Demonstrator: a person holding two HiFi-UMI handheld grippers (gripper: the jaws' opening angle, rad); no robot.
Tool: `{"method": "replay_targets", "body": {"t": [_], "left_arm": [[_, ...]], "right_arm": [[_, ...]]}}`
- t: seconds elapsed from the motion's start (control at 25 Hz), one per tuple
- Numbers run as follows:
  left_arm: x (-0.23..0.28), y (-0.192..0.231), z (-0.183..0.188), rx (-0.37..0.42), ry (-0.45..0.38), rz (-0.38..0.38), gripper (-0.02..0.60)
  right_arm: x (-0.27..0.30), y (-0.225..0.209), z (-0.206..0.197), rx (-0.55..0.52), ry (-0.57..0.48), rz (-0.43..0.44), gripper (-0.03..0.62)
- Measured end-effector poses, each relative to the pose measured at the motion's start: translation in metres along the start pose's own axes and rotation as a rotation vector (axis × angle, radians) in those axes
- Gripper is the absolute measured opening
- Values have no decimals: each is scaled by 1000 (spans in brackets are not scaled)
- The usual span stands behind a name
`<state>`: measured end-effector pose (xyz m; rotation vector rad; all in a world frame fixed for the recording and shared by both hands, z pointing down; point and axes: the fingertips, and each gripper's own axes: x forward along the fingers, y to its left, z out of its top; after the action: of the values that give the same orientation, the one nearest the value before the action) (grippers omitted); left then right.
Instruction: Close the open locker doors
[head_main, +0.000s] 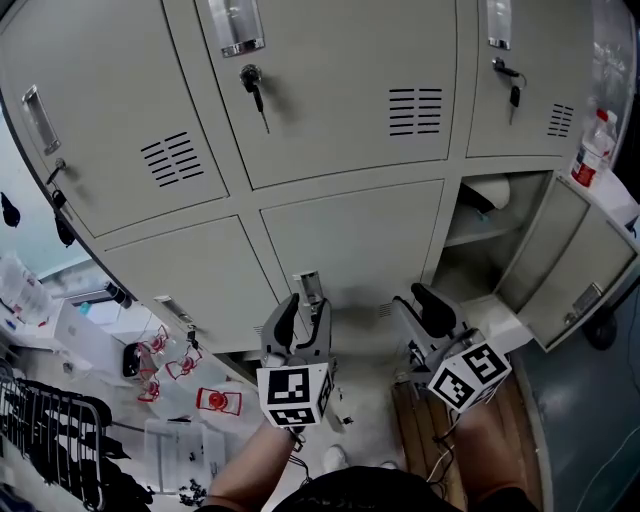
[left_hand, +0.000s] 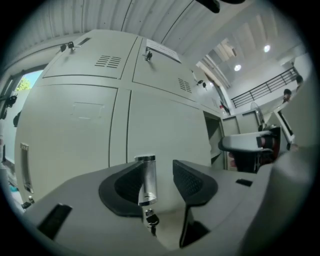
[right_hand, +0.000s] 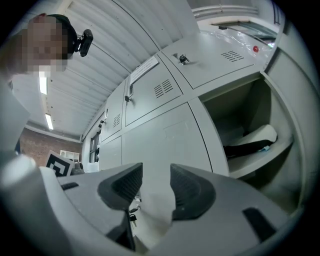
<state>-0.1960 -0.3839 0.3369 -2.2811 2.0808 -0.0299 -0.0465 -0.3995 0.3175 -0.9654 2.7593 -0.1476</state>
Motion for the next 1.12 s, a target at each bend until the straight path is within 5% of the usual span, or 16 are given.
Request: {"method": "replay_targets", "body": {"t": [0.44,0.84,1.12], "left_arm": [[1,-113,16,-32,-36,-438,259],[-2,-225,19,-71,-55,-831,267],[-16,-270,14,-101,-42,-1028,267]], "right_arm": [[-56,-29,20,-59,-37,-169,161],[-149,-75,42,-111,-74,-494,163],[-213,-84,55,-160,-99,-711,163]]}}
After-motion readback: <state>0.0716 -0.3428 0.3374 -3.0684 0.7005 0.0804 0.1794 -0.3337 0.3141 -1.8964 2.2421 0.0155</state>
